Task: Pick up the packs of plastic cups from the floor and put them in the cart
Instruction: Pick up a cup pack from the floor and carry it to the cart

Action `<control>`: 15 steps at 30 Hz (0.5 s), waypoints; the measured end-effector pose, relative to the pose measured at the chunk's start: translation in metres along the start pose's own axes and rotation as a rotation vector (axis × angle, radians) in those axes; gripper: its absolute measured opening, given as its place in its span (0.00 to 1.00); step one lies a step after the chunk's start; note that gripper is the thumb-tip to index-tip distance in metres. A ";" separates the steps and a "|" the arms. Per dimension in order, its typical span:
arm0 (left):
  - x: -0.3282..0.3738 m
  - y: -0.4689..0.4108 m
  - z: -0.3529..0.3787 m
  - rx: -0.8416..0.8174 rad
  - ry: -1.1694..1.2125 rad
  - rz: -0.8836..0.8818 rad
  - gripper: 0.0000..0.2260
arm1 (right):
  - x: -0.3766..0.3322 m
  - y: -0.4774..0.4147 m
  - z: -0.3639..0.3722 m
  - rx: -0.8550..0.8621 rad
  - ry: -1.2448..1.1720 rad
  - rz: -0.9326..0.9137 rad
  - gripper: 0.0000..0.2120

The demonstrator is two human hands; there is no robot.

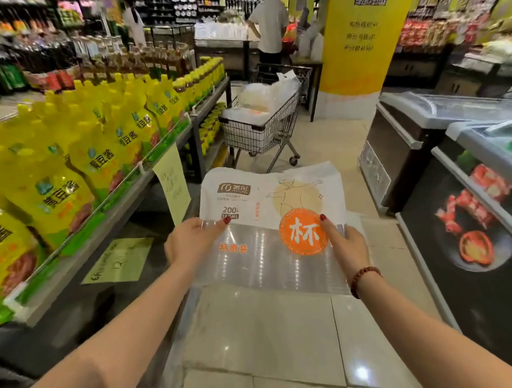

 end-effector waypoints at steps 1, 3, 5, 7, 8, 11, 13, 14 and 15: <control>0.004 -0.018 0.004 -0.005 0.005 0.002 0.18 | -0.007 -0.016 0.007 0.004 -0.006 -0.001 0.25; 0.011 -0.052 0.014 0.008 0.013 0.010 0.18 | -0.022 -0.047 0.020 0.001 -0.007 0.001 0.29; 0.014 -0.085 0.025 0.023 0.018 0.005 0.18 | -0.036 -0.079 0.033 -0.009 -0.011 -0.009 0.37; 0.017 -0.113 0.037 0.033 0.030 0.002 0.17 | -0.047 -0.110 0.043 -0.014 -0.022 -0.013 0.40; 0.019 -0.129 0.044 0.038 0.033 0.005 0.17 | -0.053 -0.128 0.050 -0.025 -0.027 -0.012 0.38; 0.024 -0.187 0.071 0.061 0.043 0.006 0.18 | -0.074 -0.198 0.068 -0.046 -0.028 -0.014 0.28; 0.031 -0.229 0.091 0.083 0.045 0.004 0.21 | -0.090 -0.248 0.080 -0.056 -0.034 -0.029 0.27; 0.035 -0.250 0.100 0.097 0.038 0.004 0.24 | -0.099 -0.270 0.085 -0.062 -0.039 -0.035 0.27; 0.040 -0.270 0.109 0.109 0.031 0.002 0.25 | -0.108 -0.292 0.089 -0.070 -0.049 -0.035 0.27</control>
Point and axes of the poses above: each hand's wrist, its own y-axis away from the middle knuckle, its own z-axis out of the palm, x = y × z, the point moved 5 cm from there along -y, towards the middle knuckle, and after that the axes turned 9 degrees about z, right-handed, at the moved point
